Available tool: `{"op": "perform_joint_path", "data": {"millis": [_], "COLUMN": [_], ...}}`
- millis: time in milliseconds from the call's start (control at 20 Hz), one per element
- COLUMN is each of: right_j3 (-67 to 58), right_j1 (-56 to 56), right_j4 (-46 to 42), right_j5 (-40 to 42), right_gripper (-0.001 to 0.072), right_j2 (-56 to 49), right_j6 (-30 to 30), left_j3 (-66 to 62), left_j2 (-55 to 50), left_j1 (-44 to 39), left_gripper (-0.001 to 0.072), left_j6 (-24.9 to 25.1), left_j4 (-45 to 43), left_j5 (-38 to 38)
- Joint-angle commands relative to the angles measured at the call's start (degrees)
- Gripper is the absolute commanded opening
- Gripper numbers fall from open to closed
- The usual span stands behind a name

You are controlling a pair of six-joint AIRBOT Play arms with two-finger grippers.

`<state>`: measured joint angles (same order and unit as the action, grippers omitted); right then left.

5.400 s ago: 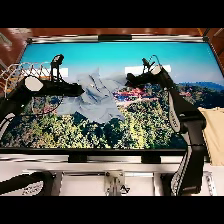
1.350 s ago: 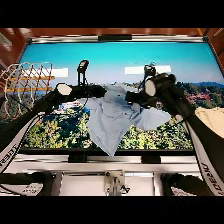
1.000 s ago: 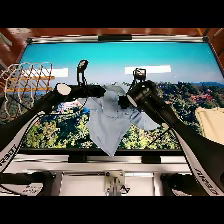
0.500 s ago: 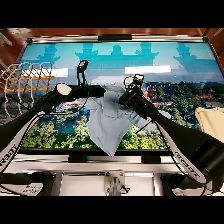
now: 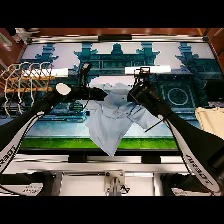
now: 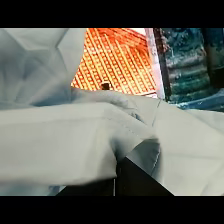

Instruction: Fold the shirts.

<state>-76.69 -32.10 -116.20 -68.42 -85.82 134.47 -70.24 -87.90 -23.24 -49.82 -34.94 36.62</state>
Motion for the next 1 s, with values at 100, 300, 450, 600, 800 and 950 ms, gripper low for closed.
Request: {"op": "perform_joint_path", "data": {"millis": [100, 300, 450, 600, 800, 950], "right_j3": [-0.04, -0.04, -0.02, 0.02, 0.02, 0.02], "right_j1": [0.85, 3.96, 8.92, 10.19, 10.34, 10.32], "right_j4": [9.81, 28.50, 46.62, 54.86, 55.01, 51.47], "right_j5": [-7.15, -8.98, -11.82, -16.35, -17.25, -17.31], "right_gripper": [0.0076, 0.0076, 0.0076, 0.0076, 0.0078, 0.0078], "right_j2": [11.45, 20.92, 23.58, 19.78, 10.56, 5.16], "right_j6": [-23.82, -35.98, -40.87, -42.62, -42.97, -39.98], "left_j3": [-0.07, -0.07, -0.02, 0.42, 0.42, 0.42], "left_j2": [6.10, 16.83, 20.76, 18.78, 11.80, 7.72], "left_j1": [0.24, 2.91, 5.11, 4.09, 1.40, 1.55], "left_gripper": [0.0048, 0.0048, 0.0048, 0.0049, 0.0049, 0.0049], "left_j6": [3.23, -0.15, -12.17, -16.96, -18.23, -18.23], "left_j4": [-2.23, -8.13, -18.99, -21.44, -21.53, -21.57], "left_j5": [6.47, 13.53, 24.52, 28.28, 24.90, 18.75]}}
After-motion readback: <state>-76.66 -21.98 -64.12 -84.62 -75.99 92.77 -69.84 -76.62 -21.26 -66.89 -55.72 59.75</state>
